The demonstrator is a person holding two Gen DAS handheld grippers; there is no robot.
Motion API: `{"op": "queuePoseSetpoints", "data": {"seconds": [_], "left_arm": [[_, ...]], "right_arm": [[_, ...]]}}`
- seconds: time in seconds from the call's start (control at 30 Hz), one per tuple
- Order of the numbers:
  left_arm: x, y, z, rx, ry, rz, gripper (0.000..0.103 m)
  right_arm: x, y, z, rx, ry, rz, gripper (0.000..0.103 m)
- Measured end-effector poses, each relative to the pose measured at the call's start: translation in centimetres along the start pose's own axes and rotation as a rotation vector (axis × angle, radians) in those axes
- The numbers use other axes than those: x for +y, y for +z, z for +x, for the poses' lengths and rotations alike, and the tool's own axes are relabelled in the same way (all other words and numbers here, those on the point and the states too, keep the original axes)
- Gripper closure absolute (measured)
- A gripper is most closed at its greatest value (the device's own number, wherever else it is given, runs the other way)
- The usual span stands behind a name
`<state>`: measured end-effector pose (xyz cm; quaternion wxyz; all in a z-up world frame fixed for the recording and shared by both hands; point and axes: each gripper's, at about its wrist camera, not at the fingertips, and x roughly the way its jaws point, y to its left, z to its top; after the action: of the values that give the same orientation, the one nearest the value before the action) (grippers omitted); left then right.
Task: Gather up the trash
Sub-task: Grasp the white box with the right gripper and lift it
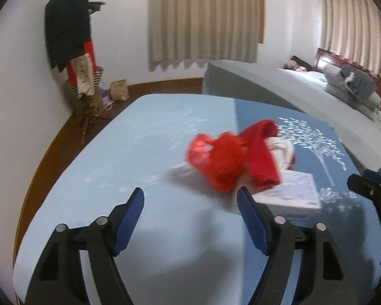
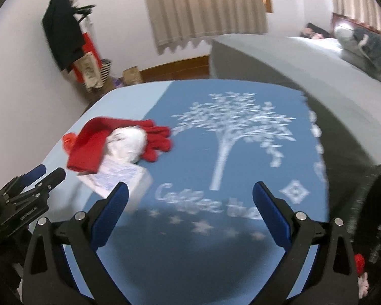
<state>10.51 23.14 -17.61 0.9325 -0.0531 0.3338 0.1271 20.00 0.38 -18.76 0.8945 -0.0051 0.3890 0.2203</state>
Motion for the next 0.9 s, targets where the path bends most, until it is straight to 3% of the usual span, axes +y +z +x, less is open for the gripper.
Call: {"op": "queuePoseSetpoints", "data": {"seconds": [0.3,0.53,0.77,0.9], "left_arm": [[2.5,0.0,0.1,0.004,0.011,-0.029,0.029],[2.9,0.2,0.3,0.008,-0.002,-0.048,0.029],[3.1,0.1,0.5,0.015,-0.007,-0.050,0.029],[3.1,0.1,0.5,0.014,-0.008,-0.054,0.029]], "right_arm": [[3.9,-0.3,3.2,0.067,0.057,-0.033,0.008],[5.1,-0.7,4.3,0.103,0.044,-0.070,0.008],[3.0,0.0,4.3,0.092,-0.067,-0.079,0.008],[0.7,0.2,4.2,0.097,-0.112,-0.006,0.008]]}}
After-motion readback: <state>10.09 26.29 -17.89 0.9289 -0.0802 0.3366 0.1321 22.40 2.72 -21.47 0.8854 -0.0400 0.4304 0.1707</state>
